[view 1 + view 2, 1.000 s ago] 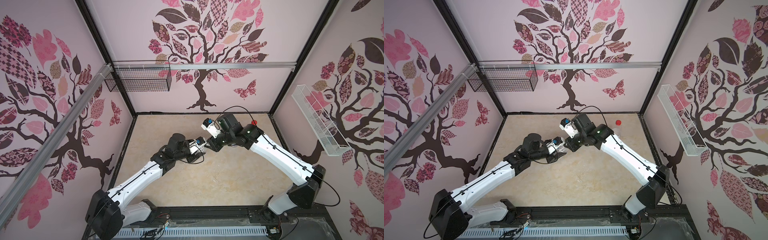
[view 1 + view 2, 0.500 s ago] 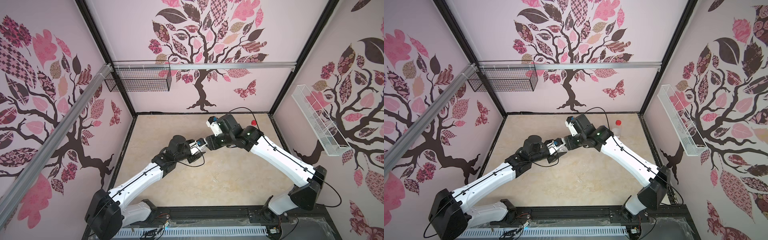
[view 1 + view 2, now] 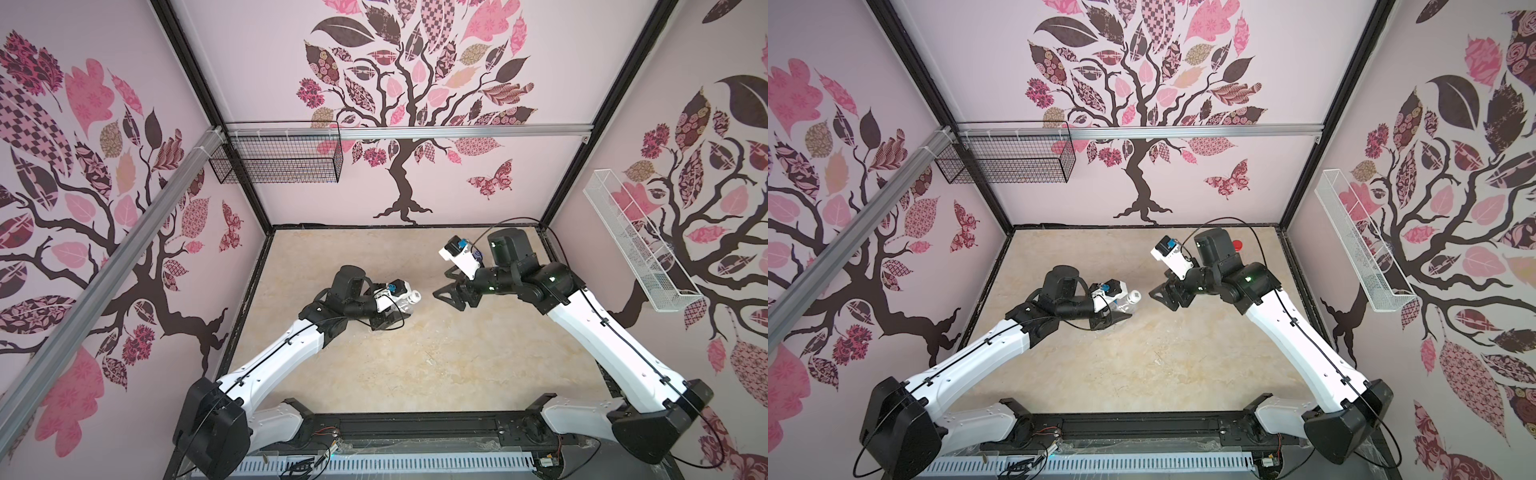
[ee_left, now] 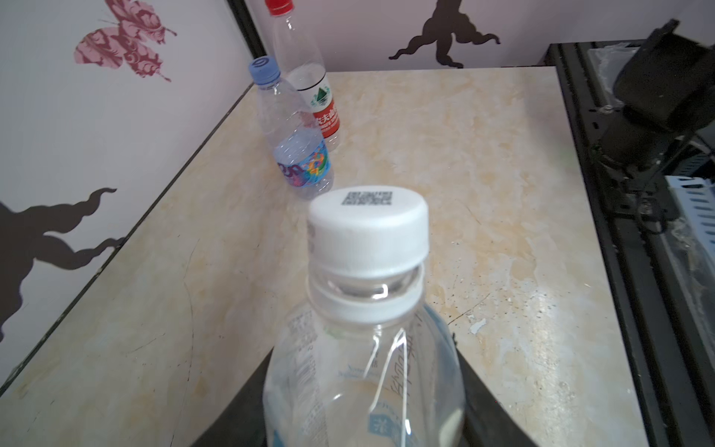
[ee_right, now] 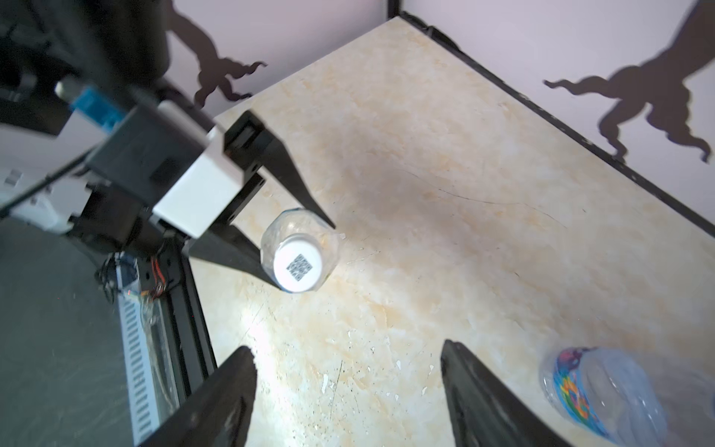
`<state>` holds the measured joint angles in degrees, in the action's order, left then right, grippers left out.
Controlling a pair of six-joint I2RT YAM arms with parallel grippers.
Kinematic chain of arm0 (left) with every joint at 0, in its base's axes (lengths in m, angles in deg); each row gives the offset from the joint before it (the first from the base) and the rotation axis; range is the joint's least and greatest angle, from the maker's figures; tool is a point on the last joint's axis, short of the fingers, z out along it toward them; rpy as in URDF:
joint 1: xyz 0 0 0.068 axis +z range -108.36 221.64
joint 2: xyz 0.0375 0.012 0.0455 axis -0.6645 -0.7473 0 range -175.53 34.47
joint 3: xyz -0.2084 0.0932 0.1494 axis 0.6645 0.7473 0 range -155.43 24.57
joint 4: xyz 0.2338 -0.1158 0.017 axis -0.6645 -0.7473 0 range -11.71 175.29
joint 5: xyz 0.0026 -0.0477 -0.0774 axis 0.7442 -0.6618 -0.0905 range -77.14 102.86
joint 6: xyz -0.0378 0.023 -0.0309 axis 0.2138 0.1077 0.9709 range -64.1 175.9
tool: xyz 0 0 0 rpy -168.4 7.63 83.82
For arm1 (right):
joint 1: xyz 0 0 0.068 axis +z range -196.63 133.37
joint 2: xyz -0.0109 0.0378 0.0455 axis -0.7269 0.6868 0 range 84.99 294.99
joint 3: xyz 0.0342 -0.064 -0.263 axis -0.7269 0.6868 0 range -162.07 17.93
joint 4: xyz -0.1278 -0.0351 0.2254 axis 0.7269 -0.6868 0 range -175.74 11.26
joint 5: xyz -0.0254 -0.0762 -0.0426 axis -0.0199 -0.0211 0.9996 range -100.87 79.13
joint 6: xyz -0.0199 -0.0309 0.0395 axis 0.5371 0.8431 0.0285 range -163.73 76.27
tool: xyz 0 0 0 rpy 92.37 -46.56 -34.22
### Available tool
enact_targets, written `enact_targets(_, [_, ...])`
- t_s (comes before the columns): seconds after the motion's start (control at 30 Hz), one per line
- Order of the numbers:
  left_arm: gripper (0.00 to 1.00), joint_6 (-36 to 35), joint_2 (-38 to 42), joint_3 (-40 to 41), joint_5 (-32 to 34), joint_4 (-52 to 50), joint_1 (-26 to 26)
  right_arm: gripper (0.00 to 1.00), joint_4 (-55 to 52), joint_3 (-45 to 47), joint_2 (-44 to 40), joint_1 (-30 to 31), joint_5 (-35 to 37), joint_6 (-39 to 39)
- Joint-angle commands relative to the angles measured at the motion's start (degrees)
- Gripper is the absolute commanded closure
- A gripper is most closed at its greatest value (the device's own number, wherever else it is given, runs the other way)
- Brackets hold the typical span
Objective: Screw on the bottle caps
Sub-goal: Screw the bottle cap onto the plastic bottle.
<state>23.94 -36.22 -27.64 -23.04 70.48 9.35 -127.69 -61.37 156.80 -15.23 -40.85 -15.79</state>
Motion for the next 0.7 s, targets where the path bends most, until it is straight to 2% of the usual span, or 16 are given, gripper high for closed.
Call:
enact_targets(0.0, [0.65, -3.23, -1.79, -3.44, -9.88, -4.88, 0.04, 0.23, -0.37, -0.15, 0.56, 0.33, -9.41, 18.65])
enact_targets(0.13, [0.64, -6.93, -3.93, -7.20, -12.88, -10.76, -0.01, 0.24, -2.60, -2.89, 3.14, 0.39, -13.40, 25.36])
enact_targets(0.33, [0.64, -8.07, -4.26, -8.15, -12.87, -11.98, -0.04, 0.38, -8.18, -7.14, 6.16, 0.47, -18.57, 31.72])
enact_targets(0.67, [0.64, -7.23, -4.24, -8.09, -13.99, -10.78, 0.03, 0.41, -8.52, -5.99, 7.42, 2.60, -15.08, 34.39])
